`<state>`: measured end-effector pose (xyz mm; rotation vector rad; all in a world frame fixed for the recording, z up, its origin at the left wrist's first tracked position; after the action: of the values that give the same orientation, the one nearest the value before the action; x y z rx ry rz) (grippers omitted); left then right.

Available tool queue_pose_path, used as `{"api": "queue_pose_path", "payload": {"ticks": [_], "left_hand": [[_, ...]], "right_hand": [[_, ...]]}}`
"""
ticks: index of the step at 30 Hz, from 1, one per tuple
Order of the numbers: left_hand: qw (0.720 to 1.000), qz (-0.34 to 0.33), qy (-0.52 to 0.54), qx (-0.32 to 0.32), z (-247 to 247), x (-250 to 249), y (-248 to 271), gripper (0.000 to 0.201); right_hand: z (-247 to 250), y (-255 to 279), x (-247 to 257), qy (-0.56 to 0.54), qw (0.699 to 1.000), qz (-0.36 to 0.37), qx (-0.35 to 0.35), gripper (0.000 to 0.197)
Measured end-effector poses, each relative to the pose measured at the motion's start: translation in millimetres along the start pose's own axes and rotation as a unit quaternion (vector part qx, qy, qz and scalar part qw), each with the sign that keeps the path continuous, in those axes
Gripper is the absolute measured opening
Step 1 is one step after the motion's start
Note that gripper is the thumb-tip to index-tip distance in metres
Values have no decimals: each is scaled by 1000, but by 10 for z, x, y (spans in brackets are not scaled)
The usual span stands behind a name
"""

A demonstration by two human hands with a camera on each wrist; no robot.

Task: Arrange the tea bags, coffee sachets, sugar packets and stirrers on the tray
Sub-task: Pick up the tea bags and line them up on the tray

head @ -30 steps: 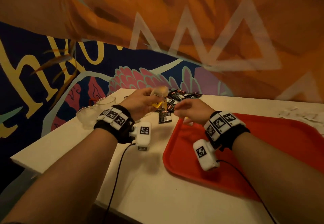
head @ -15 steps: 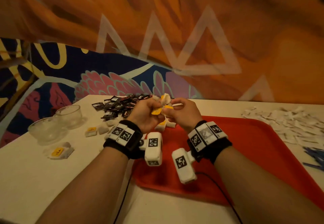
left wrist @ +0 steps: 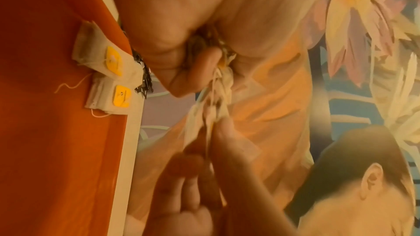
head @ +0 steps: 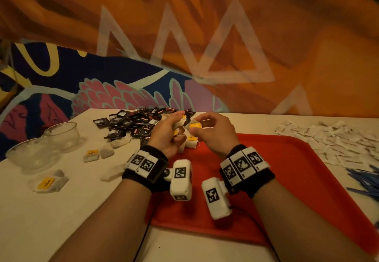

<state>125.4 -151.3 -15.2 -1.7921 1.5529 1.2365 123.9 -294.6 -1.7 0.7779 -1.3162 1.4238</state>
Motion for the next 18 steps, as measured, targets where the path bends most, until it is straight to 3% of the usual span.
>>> {"api": "queue_pose_path", "payload": {"ticks": [4, 10, 12, 15, 18], "left_hand": [[997, 44, 59, 18, 107, 4, 3, 16], [992, 99, 72, 32, 181, 93, 45, 68], [989, 122, 76, 23, 189, 129, 49, 60], [987, 140, 79, 5, 194, 163, 54, 25], [995, 90, 43, 15, 197, 133, 72, 5]], "right_hand": [[92, -27, -15, -20, 1000, 9, 10, 25], [217, -67, -10, -43, 998, -19, 36, 37], [238, -60, -6, -47, 998, -22, 39, 35], [251, -60, -8, -20, 999, 0, 36, 29], [247, -45, 1, -9, 999, 8, 44, 27]]}}
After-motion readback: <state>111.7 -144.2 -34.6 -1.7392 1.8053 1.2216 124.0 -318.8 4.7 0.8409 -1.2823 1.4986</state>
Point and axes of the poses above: each hand's wrist, its own y-axis away from the middle knuckle, its own z-axis out of the back of the hand, x = y × z, the point moved 4 cm from there along -y, towards the middle knuckle, and after that the axes turned 10 degrees about -x, right-handed, at the moved point
